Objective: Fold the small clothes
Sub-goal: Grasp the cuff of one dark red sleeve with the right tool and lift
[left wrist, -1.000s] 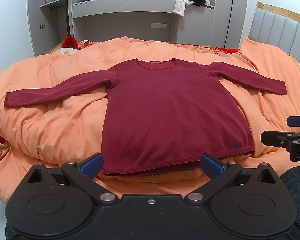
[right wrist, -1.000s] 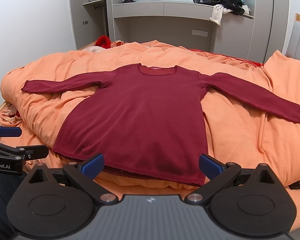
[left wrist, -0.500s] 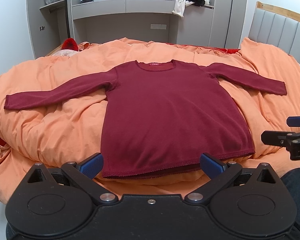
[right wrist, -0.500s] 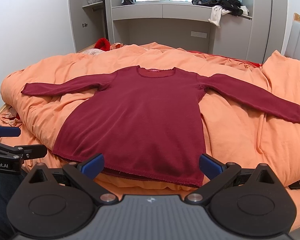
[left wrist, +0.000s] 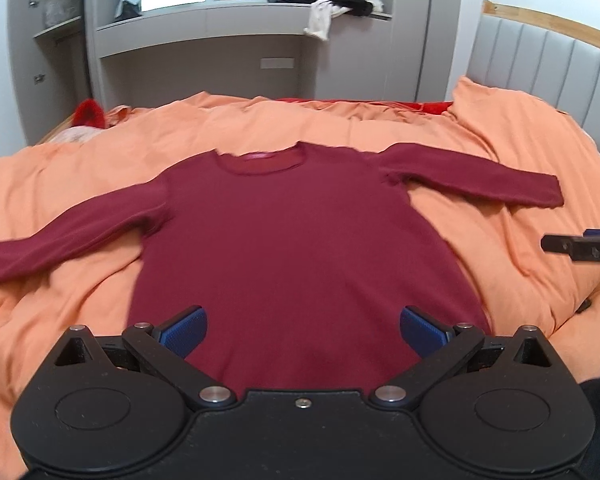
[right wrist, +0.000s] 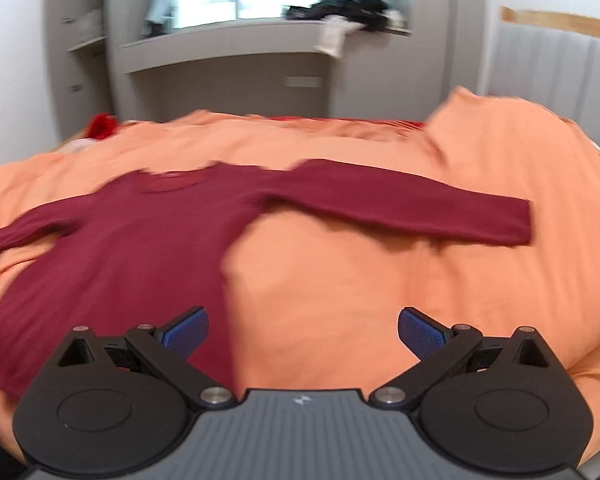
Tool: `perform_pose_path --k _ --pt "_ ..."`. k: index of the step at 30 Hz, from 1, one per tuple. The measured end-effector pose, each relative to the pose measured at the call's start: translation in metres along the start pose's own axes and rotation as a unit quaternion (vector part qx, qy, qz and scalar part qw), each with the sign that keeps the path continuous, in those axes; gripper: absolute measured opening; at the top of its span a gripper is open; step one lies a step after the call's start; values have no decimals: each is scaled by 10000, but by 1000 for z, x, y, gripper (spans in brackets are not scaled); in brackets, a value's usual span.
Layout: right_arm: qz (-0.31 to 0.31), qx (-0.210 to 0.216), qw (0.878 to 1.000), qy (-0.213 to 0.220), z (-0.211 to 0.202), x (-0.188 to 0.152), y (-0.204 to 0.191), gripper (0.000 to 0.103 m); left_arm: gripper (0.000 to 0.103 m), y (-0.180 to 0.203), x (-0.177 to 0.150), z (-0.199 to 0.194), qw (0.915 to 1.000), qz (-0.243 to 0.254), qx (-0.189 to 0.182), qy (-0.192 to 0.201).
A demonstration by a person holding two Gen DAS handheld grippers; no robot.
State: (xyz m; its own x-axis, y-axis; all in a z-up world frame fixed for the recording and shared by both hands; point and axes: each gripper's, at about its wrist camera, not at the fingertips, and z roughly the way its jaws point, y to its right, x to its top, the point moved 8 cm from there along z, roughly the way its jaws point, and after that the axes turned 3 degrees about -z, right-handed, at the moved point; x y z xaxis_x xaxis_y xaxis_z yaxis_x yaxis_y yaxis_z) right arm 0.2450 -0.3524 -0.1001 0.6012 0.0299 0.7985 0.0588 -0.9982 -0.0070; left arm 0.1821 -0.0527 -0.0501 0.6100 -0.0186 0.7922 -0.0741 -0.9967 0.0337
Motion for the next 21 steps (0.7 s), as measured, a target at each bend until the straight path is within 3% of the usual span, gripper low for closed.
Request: perform_pose_path --k 3,6,11,15,17,20,21 --pt "487 -61 9983 304 35 12 58 103 103 6 4 15 10000 12 -38 -81" --pt "1353 -91 9891 581 74 17 127 103 103 6 1 33 9996 48 46 -266" --pt "2971 266 9483 1088 127 -2 231 96 103 -1 -8 60 9982 -7 215 -567" --pt "3512 552 9215 1562 161 -15 268 91 103 -6 -12 73 9969 -32 323 -712" --pt "3707 806 9008 2111 166 -16 283 88 103 -8 -12 76 9965 -31 377 -742" --pt "3946 1036 8767 2549 176 -12 306 79 103 -11 -9 78 9963 -27 460 -725" --pt "4023 1099 8709 2599 183 -10 312 71 103 -13 -8 78 9963 -23 493 -706"
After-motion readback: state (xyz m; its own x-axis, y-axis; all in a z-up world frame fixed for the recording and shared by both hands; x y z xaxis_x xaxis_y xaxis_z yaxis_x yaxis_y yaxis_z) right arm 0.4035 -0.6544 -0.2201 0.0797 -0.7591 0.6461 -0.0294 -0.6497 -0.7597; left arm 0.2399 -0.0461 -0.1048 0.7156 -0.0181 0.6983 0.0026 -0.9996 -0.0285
